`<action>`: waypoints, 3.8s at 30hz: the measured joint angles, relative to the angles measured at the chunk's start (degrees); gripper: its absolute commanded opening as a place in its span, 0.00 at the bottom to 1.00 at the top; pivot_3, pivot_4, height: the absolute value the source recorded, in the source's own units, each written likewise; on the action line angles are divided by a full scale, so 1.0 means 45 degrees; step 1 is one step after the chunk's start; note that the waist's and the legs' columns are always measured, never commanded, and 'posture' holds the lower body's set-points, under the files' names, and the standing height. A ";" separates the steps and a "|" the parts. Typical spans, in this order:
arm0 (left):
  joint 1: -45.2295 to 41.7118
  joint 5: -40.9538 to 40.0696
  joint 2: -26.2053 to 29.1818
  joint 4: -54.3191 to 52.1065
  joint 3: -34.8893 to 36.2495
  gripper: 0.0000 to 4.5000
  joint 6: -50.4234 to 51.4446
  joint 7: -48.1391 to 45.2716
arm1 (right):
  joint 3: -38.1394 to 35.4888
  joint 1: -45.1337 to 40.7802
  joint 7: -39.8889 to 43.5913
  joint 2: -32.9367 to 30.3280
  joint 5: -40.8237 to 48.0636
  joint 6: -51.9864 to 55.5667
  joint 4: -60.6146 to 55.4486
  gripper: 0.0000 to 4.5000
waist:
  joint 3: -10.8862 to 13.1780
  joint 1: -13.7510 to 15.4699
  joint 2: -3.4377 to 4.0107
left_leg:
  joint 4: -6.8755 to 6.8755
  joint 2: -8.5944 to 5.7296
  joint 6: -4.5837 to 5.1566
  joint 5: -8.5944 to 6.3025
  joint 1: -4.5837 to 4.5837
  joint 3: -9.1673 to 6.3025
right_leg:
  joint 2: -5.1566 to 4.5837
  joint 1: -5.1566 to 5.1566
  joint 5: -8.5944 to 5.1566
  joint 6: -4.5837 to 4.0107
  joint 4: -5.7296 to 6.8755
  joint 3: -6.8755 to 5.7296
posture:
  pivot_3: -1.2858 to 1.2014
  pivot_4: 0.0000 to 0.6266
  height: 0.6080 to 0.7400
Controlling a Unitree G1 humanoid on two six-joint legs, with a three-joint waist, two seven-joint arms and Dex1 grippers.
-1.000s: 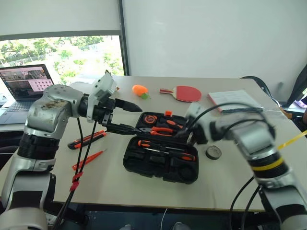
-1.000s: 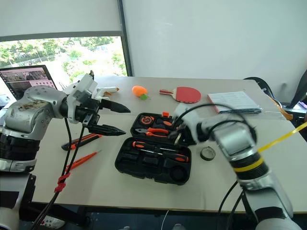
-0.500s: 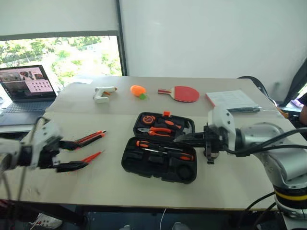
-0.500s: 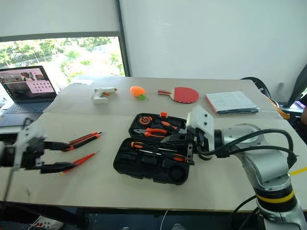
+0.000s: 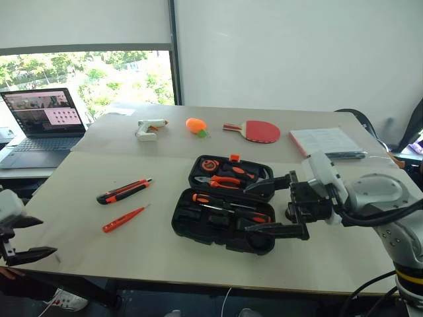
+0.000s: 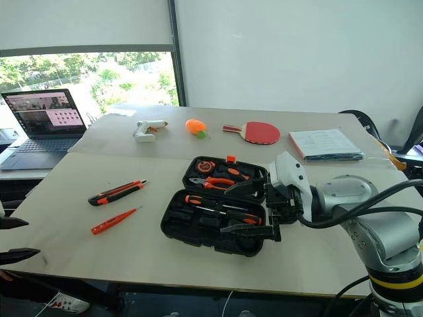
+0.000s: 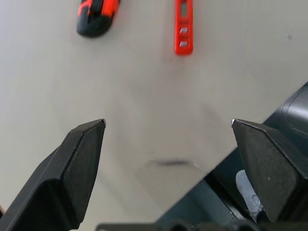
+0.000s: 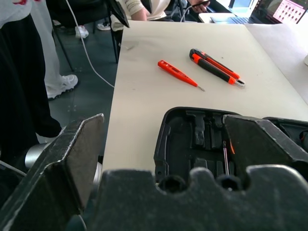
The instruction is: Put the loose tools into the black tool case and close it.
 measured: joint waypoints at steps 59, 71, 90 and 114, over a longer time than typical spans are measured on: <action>-1.6879 0.4837 -0.6144 0.6861 -1.3764 0.09 -0.3511 -0.2884 | -0.1899 0.3628 -0.3711 -0.1742 0.2825 0.0115 -0.2486 1.00 | 0.0024 0.0230 -0.0089 | 0.0102 -0.0053 0.0012 -0.0003 -0.0127 0.0023 | 0.0031 0.0003 0.0007 0.0055 -0.0002 -0.0029 | 0.52 0.24 1.00; -1.7144 0.6126 -0.9897 0.7962 -1.5131 0.09 -0.3205 -0.2673 | -0.2304 0.4915 -0.5365 -0.1707 0.3134 0.0116 -0.3867 1.00 | 0.0027 -0.0081 -0.0093 | 0.0102 -0.0058 0.0016 -0.0004 -0.0145 -0.0003 | 0.0053 -0.0017 0.0008 0.0056 0.0009 0.0001 | 0.52 0.24 1.00; -1.6026 0.7115 -0.9665 0.5958 -1.5551 0.09 -0.1571 -0.2764 | -0.2307 0.5133 -0.6636 -0.1633 0.3444 0.0100 -0.4166 1.00 | 0.0026 -0.0059 -0.0092 | 0.0106 -0.0053 0.0016 -0.0003 -0.0113 -0.0024 | 0.0058 0.0006 0.0008 0.0055 0.0022 0.0008 | 0.52 0.24 1.00; -1.5789 0.7234 -0.9734 0.5998 -1.5536 0.09 -0.1424 -0.2565 | -0.1943 0.4821 -0.6870 -0.1504 0.3384 0.0066 -0.3987 1.00 | 0.0018 -0.0081 -0.0085 | 0.0104 -0.0045 0.0017 -0.0003 -0.0097 -0.0023 | 0.0067 0.0017 0.0010 0.0051 0.0027 0.0012 | 0.52 0.24 1.00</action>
